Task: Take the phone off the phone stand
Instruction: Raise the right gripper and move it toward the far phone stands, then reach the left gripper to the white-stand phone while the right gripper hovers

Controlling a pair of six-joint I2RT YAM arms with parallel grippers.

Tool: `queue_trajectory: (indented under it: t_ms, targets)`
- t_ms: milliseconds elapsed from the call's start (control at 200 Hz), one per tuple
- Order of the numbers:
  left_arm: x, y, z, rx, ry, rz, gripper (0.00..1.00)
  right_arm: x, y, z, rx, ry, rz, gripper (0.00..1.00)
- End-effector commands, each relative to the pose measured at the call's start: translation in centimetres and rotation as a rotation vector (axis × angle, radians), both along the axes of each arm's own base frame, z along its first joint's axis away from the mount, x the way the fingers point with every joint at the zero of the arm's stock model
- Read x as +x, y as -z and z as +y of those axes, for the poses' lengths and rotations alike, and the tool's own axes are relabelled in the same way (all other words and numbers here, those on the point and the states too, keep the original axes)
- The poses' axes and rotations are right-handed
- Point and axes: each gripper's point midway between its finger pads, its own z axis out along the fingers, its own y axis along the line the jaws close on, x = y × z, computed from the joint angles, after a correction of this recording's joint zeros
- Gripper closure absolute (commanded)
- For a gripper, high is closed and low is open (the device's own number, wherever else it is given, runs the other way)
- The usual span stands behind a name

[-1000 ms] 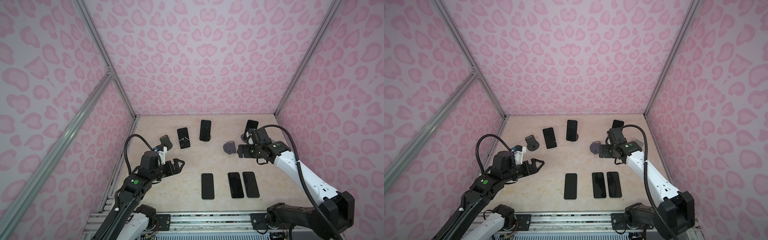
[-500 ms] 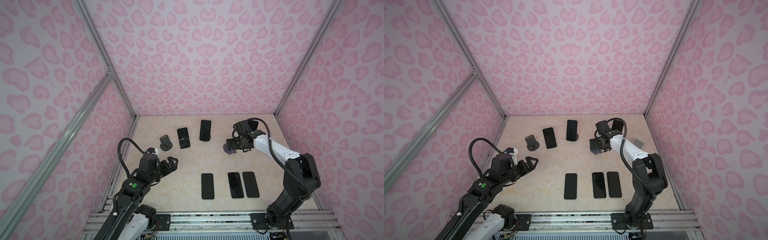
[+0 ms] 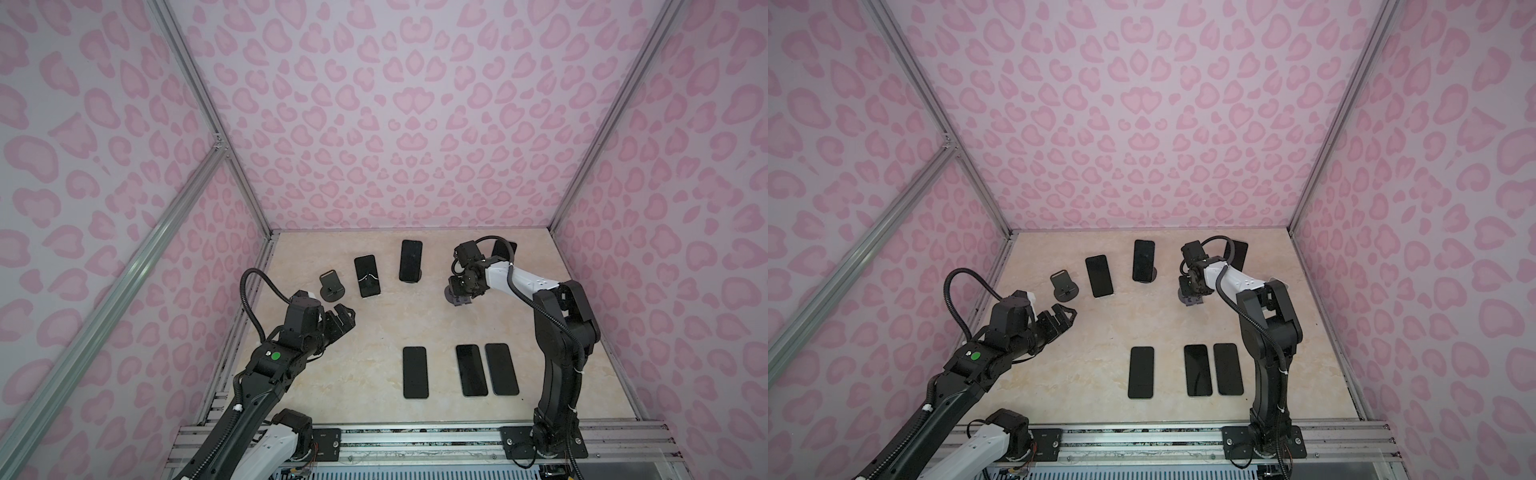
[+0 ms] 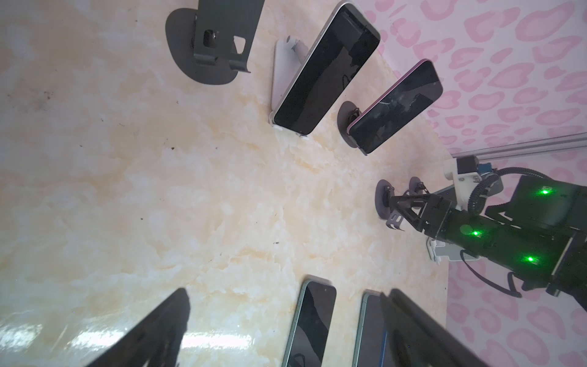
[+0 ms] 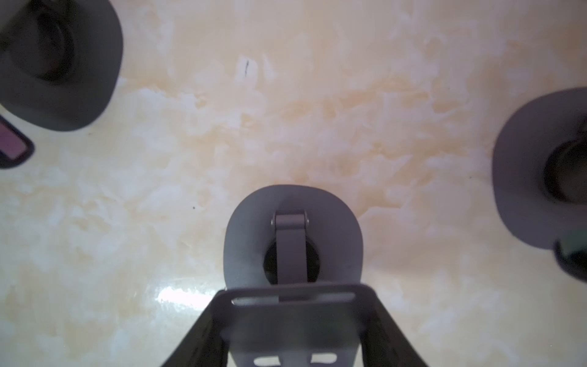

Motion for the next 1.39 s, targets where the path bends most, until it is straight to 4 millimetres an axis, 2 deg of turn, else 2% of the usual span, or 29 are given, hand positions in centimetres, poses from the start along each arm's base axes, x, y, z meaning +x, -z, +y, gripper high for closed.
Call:
queue_trajectory:
  t_ms: [0,65,85,95,125,250,320,335,390,455,520,620,635,780,880,975,1095,1155,1300,1390]
  targets:
    - [0.6,-1.0,-0.1,-0.004,-0.001,-0.033,0.02,0.6,-0.7,0.2,-0.027,0.002,-0.041,0.55]
    - [0.5,-1.0,-0.1,-0.008,0.002,-0.031,0.02,1.7,-1.8,0.5,-0.017,0.027,-0.081,0.55]
    - [0.5,-1.1,-0.2,-0.007,0.004,-0.032,0.02,1.9,-1.6,0.5,-0.019,0.038,-0.08,0.55]
    - [0.5,-1.1,-0.1,-0.008,0.003,-0.034,0.02,2.6,-2.2,0.7,-0.011,0.046,-0.1,0.55]
    - [0.4,-1.2,-0.1,-0.006,0.005,-0.033,0.02,3.5,-2.4,0.8,-0.014,0.073,-0.111,0.54]
    - [0.2,-1.4,0.0,0.003,0.008,-0.039,0.02,6.7,-0.3,1.2,-0.038,0.163,-0.074,0.54]
    - [0.1,-1.4,0.0,0.002,0.009,-0.038,0.02,7.7,0.1,1.3,-0.062,0.189,-0.069,0.52]
    - [0.0,-1.3,0.0,0.001,0.009,-0.037,0.02,7.8,1.0,1.3,-0.074,0.194,-0.057,0.52]
    - [-0.1,-1.2,0.0,-0.003,0.01,-0.034,0.02,8.2,1.4,1.4,-0.078,0.201,-0.056,0.5]
    - [-0.2,-0.8,0.0,-0.004,0.01,-0.026,0.02,8.5,1.3,1.7,-0.067,0.195,-0.058,0.44]
    - [-0.2,-0.4,0.0,-0.004,0.012,-0.017,0.02,8.3,0.9,2.1,-0.051,0.18,-0.047,0.32]
    - [-0.1,-0.3,-0.3,-0.004,0.024,-0.011,0.02,7.9,-1.0,2.8,-0.014,0.152,-0.059,0.17]
    - [0.0,-0.3,-0.3,-0.004,0.026,-0.008,0.02,7.9,-2.2,2.9,-0.003,0.149,-0.077,0.15]
    - [0.5,-0.7,-0.7,0.0,0.045,-0.019,0.02,6.9,-8.8,2.2,0.023,0.149,-0.17,0.09]
    - [0.9,-1.1,-0.9,0.004,0.054,-0.032,0.02,5.7,-12.9,0.6,-0.001,0.177,-0.235,0.08]
    - [1.0,-1.2,-1.0,0.004,0.06,-0.042,0.02,4.6,-16.1,-2.8,-0.082,0.287,-0.317,0.08]
    - [0.6,-0.5,-1.0,-0.008,0.066,-0.037,0.02,3.6,-18.1,-7.1,-0.135,0.428,-0.4,0.08]
    - [0.3,0.1,-1.0,-0.009,0.069,-0.036,0.02,3.3,-18.7,-8.4,-0.11,0.472,-0.429,0.08]
    - [-0.4,0.8,-0.9,-0.014,0.071,-0.036,0.02,3.0,-20.0,-9.2,-0.085,0.489,-0.459,0.08]
    - [-0.4,0.6,-0.8,0.004,0.087,-0.045,0.02,2.2,-19.7,-9.1,-0.067,0.486,-0.438,0.09]
